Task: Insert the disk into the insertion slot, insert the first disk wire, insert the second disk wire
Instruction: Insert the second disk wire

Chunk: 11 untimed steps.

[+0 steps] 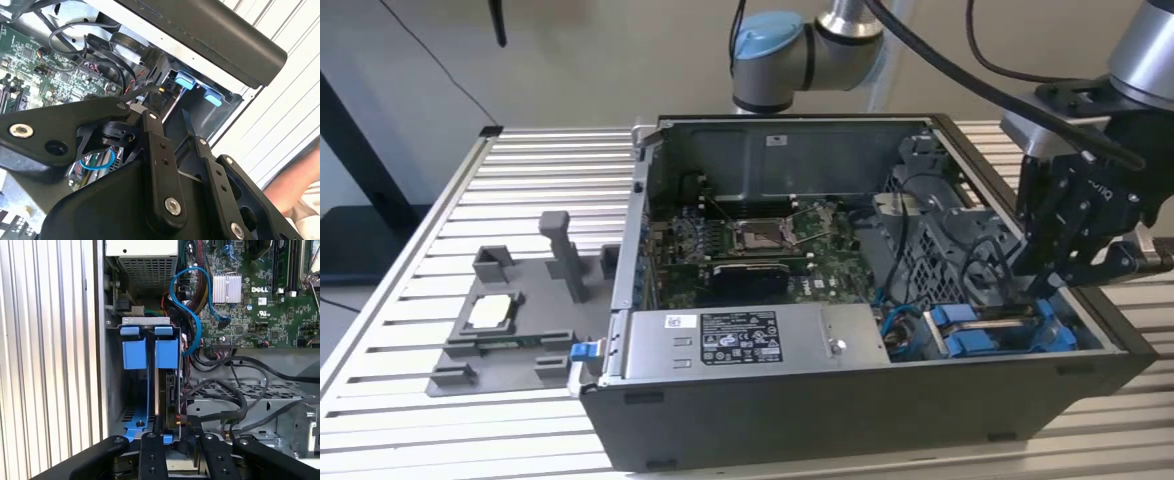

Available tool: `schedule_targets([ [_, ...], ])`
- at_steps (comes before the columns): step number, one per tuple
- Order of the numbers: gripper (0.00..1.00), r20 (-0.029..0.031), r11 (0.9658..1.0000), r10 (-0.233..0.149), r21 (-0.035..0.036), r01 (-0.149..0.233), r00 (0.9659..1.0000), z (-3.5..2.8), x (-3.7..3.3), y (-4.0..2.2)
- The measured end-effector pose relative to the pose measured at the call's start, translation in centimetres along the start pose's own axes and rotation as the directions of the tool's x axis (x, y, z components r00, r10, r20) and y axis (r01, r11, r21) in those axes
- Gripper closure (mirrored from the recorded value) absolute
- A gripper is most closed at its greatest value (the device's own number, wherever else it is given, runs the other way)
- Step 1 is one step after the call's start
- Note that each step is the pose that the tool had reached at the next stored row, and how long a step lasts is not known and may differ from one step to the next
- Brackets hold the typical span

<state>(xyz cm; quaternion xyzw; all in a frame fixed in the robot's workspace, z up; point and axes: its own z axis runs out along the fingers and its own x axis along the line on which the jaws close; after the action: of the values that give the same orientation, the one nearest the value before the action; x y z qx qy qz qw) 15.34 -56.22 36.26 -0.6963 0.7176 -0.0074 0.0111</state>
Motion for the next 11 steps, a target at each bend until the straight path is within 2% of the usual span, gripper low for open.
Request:
schedule_targets([
  [8,0.67,0.0010,1.0000,0.000,-0.0001,0.000,1.0000,-0.46,-0.01,-0.11],
  [10,0.67,0.0033,1.0000,0.000,-0.0007,0.000,1.0000,-0.64,-0.02,-0.27],
  [11,0.67,0.0064,1.0000,0.000,-0.0011,0.000,1.0000,-0.72,-0.02,-0.36],
])
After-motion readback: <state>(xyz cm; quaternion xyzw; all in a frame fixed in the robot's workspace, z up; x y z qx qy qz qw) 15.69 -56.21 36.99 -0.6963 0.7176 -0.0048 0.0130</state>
